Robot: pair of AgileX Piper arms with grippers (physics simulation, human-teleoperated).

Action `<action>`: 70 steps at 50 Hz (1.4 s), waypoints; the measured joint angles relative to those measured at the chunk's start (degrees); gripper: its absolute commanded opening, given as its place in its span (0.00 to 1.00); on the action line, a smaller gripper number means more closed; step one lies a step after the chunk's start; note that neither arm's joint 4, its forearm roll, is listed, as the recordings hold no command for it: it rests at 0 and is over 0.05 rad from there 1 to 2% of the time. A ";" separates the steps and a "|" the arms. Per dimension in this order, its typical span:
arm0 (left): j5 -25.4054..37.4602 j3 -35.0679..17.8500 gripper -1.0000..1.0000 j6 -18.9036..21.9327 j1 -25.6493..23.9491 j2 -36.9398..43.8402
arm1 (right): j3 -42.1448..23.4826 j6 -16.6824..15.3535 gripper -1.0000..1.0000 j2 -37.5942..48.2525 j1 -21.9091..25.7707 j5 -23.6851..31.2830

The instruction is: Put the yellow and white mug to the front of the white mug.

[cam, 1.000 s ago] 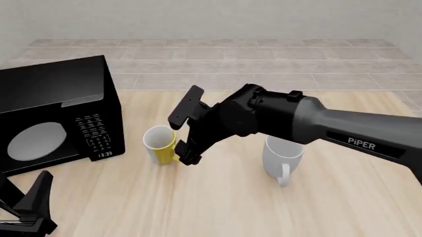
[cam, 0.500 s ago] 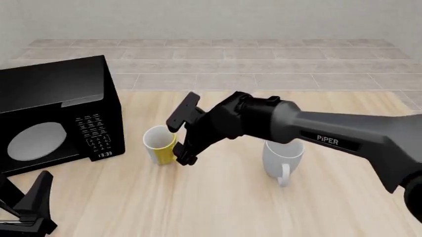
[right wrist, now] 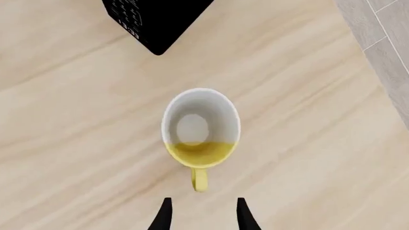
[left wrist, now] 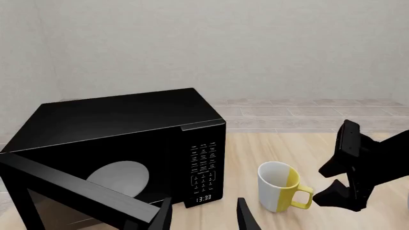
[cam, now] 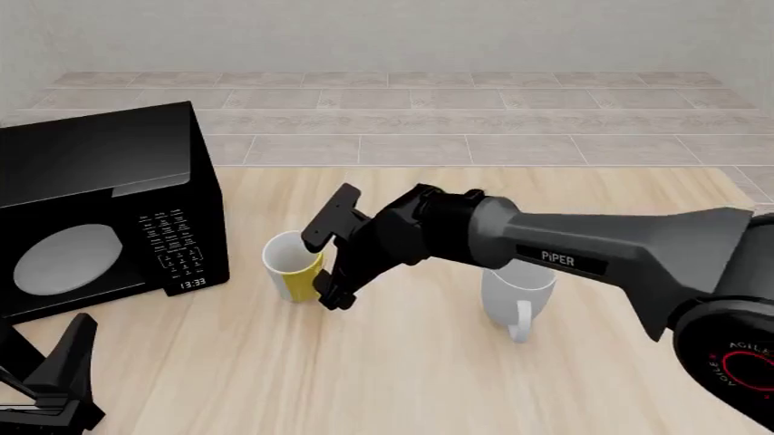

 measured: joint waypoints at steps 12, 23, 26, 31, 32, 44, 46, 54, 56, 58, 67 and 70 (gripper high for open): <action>0.00 0.00 1.00 0.00 0.00 0.00 | -0.44 0.21 1.00 2.24 0.06 -1.24; 0.00 0.00 1.00 0.00 0.00 0.00 | -0.27 0.68 1.00 3.94 0.14 -2.34; 0.00 0.00 1.00 0.00 0.00 0.00 | -0.19 0.86 1.00 4.27 0.14 -2.53; 0.00 0.00 1.00 0.00 0.00 0.00 | -0.06 1.08 1.00 4.74 0.08 -2.80; 0.00 0.00 1.00 0.00 0.00 0.00 | -0.05 1.11 1.00 4.84 0.06 -2.84; 0.00 0.00 1.00 0.00 0.00 0.00 | 0.18 1.37 1.00 6.09 -0.23 -3.44; 0.00 0.00 1.00 0.01 0.00 0.00 | 0.16 1.40 1.00 6.31 -0.27 -3.52; 0.00 0.00 1.00 0.00 0.00 0.00 | -0.14 1.44 1.00 7.11 -0.45 -3.73; 0.00 0.00 1.00 0.01 0.00 0.00 | -0.24 1.43 1.00 7.30 -0.50 -3.77; 0.00 0.00 1.00 0.01 0.00 0.00 | -0.36 1.45 1.00 7.52 -0.57 -3.82; 0.00 0.00 1.00 0.00 0.00 0.00 | -0.74 1.61 0.00 8.32 -0.67 -3.98; -0.29 0.10 1.00 0.01 0.02 0.18 | -0.79 1.56 0.00 8.45 -0.70 -3.96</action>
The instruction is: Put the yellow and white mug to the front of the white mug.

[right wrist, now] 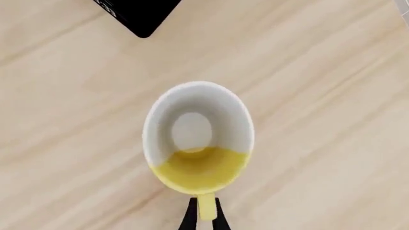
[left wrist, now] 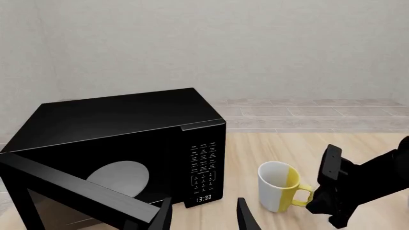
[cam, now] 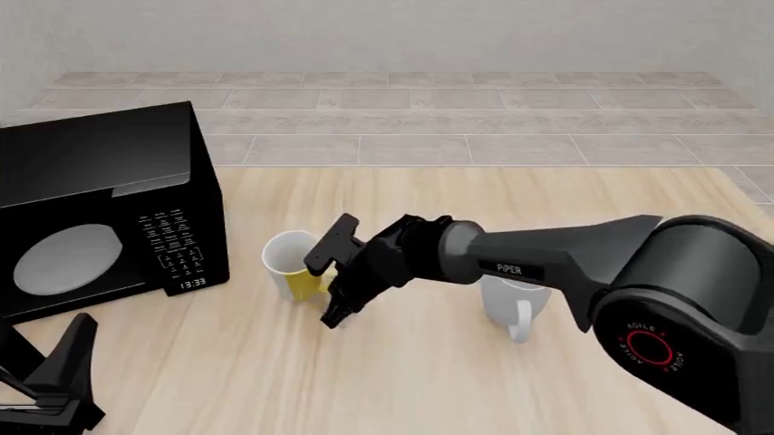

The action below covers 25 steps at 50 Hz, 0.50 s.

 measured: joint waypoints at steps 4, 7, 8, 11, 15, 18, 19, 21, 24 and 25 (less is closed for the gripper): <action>-0.45 0.16 1.00 0.00 0.03 0.31 | 0.02 -0.10 0.00 -0.06 0.02 0.10; -0.70 0.23 1.00 0.01 0.05 0.49 | 0.00 -0.18 0.00 -0.12 0.06 0.22; -0.77 0.25 1.00 0.01 0.05 0.54 | -0.01 -0.22 0.00 -0.15 0.07 0.26; -0.92 0.31 1.00 0.01 0.06 0.65 | -0.01 -0.30 0.00 -0.21 0.07 0.37; -1.09 0.35 1.00 0.01 0.07 0.77 | 0.18 -0.37 0.00 -0.45 -0.06 0.54; -1.18 0.38 1.00 0.01 0.08 0.84 | 0.34 -0.47 0.00 -0.88 -0.19 0.78; -1.20 0.38 1.00 0.01 0.08 0.86 | 0.41 -0.50 0.00 -1.08 -0.24 0.88; -1.25 0.38 1.00 0.01 0.08 0.91 | 0.53 -0.61 0.00 -1.53 -0.36 1.10; -1.29 0.38 1.00 0.01 0.09 0.95 | 0.74 -0.79 0.00 -2.35 -0.55 1.50; -1.29 0.38 1.00 0.01 0.09 0.95 | 0.83 -0.84 0.00 -2.67 -0.62 1.64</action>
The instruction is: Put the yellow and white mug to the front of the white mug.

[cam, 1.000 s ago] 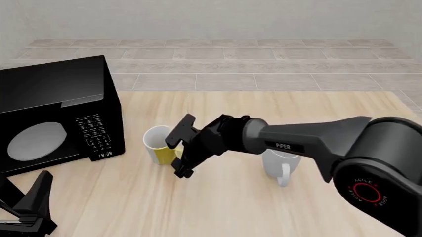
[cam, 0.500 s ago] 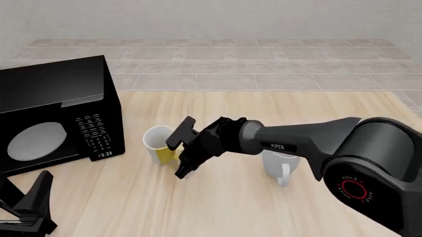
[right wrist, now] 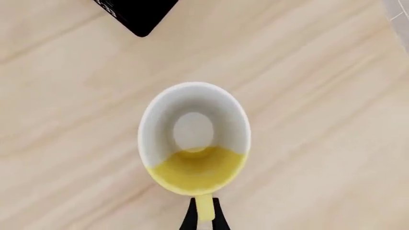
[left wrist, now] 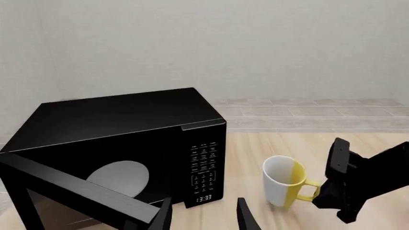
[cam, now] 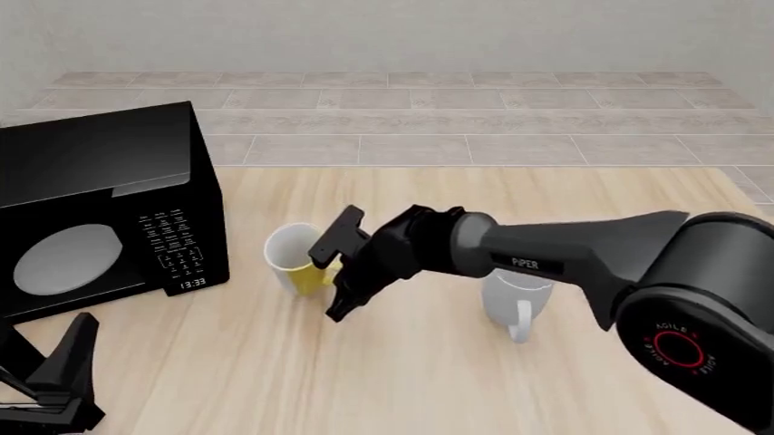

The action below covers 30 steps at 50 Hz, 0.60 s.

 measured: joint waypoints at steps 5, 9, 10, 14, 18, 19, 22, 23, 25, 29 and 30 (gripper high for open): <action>0.03 -0.01 1.00 0.00 0.00 -0.03 | 0.46 -0.26 0.00 -1.78 -0.29 0.74; 0.10 -0.01 1.00 0.00 0.01 -0.09 | 0.86 -0.48 0.00 -3.71 -0.50 1.55; 0.12 -0.01 1.00 0.00 0.01 -0.11 | 0.96 -0.53 0.00 -4.21 -0.55 1.73; 0.11 0.01 1.00 0.00 0.01 -0.11 | 1.38 -0.74 0.00 -6.17 -0.75 2.41; 0.11 0.02 1.00 -0.01 0.01 -0.12 | 1.68 -0.85 0.00 -8.10 -0.94 3.12; 0.10 0.02 1.00 -0.01 0.01 -0.12 | 1.72 -0.86 0.00 -8.58 -0.99 3.32; 0.10 0.04 1.00 -0.01 0.01 -0.13 | 1.78 -1.00 0.00 -9.99 -1.27 3.98; 0.09 0.04 1.00 -0.01 0.01 -0.13 | 1.78 -1.04 0.00 -10.45 -1.38 4.21; 0.09 0.05 1.00 -0.01 0.01 -0.14 | 1.74 -1.13 0.00 -11.39 -1.61 4.71; 0.05 0.07 1.00 -0.01 0.01 -0.11 | 1.59 -1.30 0.00 -13.11 -2.15 5.74; 0.04 0.07 1.00 -0.01 0.01 -0.10 | 1.54 -1.32 0.00 -13.53 -2.30 6.01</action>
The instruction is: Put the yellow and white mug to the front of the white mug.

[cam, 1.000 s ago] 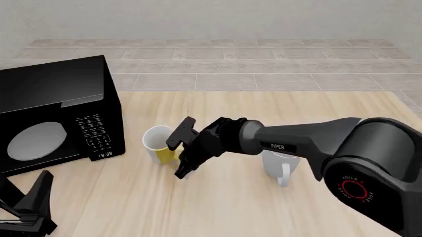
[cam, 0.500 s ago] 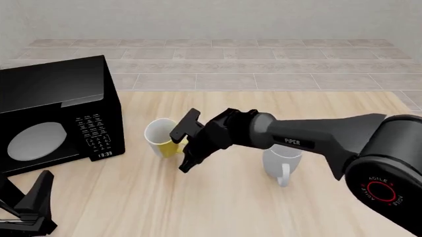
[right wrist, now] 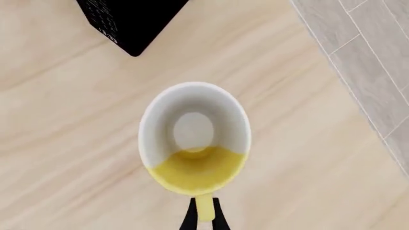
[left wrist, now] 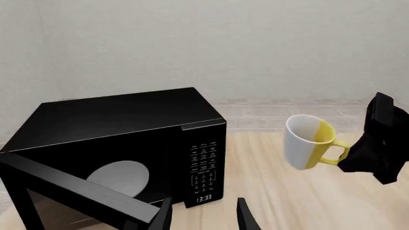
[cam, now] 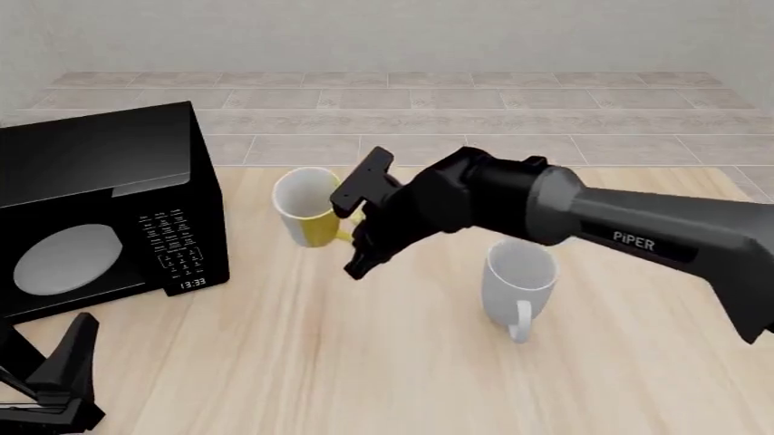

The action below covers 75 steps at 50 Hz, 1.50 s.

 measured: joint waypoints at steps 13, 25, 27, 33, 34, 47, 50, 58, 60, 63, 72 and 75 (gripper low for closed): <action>-0.04 0.00 1.00 0.00 0.01 0.04 | -0.20 -0.11 0.00 -5.04 -2.71 2.82; -0.05 0.00 1.00 0.00 0.01 0.05 | -0.71 -0.37 0.00 -9.01 -6.41 5.43; -0.05 0.00 1.00 0.00 0.01 0.05 | -0.82 -0.43 0.00 -9.62 -6.93 5.82; -0.05 0.00 1.00 0.00 0.01 0.05 | -0.78 -1.01 0.00 -11.43 -8.61 6.81; -0.05 0.00 1.00 0.00 0.01 0.05 | -0.78 -1.08 0.00 -11.71 -8.92 6.98; -0.05 0.00 1.00 0.00 0.01 0.05 | -0.33 -0.90 0.00 -14.74 -13.12 8.51; -0.05 0.00 1.00 0.00 0.01 0.05 | -0.22 -0.72 0.00 -15.31 -14.09 8.75; -0.05 0.00 1.00 0.00 0.01 0.06 | 0.58 -0.26 0.00 -16.70 -16.53 8.95; -0.05 0.00 1.00 0.00 0.01 0.05 | 0.82 -0.19 0.00 -16.98 -17.13 8.97; -0.06 0.00 1.00 0.00 0.01 0.06 | 1.21 -0.03 0.00 -17.36 -17.95 8.92; -0.06 0.00 1.00 0.00 0.01 0.06 | 2.71 0.60 0.00 -18.42 -20.08 8.39; -0.06 0.00 1.00 0.00 0.01 0.06 | 3.35 0.87 0.00 -18.84 -20.81 8.13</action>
